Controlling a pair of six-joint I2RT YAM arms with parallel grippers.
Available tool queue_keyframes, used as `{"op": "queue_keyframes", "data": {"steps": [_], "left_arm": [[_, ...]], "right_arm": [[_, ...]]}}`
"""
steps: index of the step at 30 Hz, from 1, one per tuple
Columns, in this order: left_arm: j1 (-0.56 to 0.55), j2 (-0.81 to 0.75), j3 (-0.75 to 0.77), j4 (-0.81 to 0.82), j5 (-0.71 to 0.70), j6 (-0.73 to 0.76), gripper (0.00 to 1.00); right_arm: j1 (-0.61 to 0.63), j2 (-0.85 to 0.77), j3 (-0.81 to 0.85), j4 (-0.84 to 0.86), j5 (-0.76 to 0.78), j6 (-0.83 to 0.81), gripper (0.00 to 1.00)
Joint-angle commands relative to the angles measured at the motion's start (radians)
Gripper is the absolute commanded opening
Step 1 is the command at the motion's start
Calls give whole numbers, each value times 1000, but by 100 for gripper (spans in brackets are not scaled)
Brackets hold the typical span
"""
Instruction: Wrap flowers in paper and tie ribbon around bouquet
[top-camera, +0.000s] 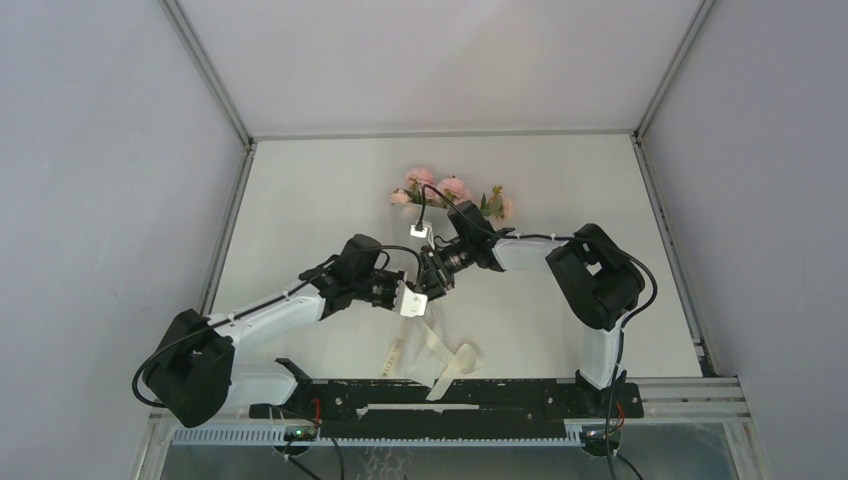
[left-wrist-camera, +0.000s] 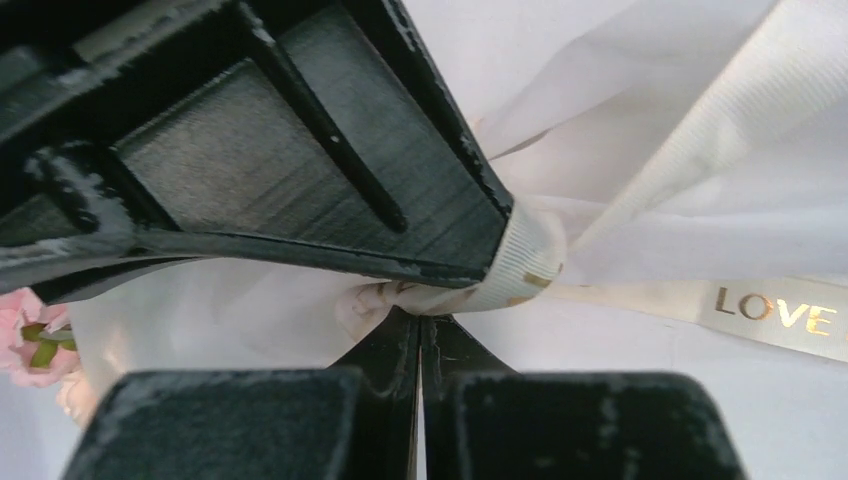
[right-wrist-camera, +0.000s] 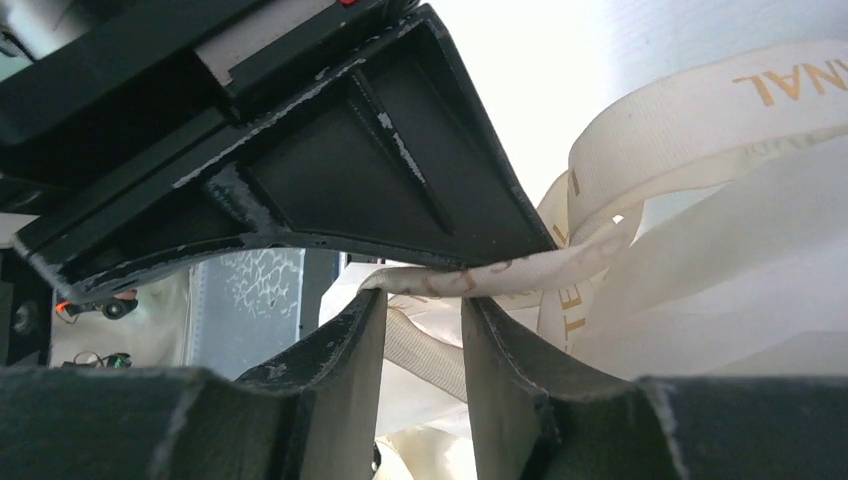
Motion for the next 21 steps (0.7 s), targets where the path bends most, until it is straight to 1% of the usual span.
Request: {"op": "queue_keyframes", "data": {"steps": [1, 3, 8, 12, 17, 18, 19, 21], "left_arm": [[3, 4, -10, 97, -13, -50, 0], [4, 2, -11, 96, 1, -53, 0], [3, -5, -19, 90, 19, -44, 0], [3, -11, -23, 87, 31, -43, 0], [3, -13, -31, 96, 38, -46, 0], [4, -14, -32, 97, 38, -47, 0], [4, -14, -32, 99, 39, -50, 0], [4, -16, -33, 103, 41, -55, 0]], "right_arm": [[6, -25, 0, 55, 40, 25, 42], [7, -21, -1, 51, 99, 36, 45], [11, -20, 1, 45, 169, 56, 50], [18, -19, -1, 63, 180, 79, 51], [24, -12, -8, 108, 204, 139, 55], [23, -19, -23, 131, 214, 158, 54], [24, -24, -29, 151, 228, 173, 50], [18, -38, -46, 179, 237, 202, 32]]}}
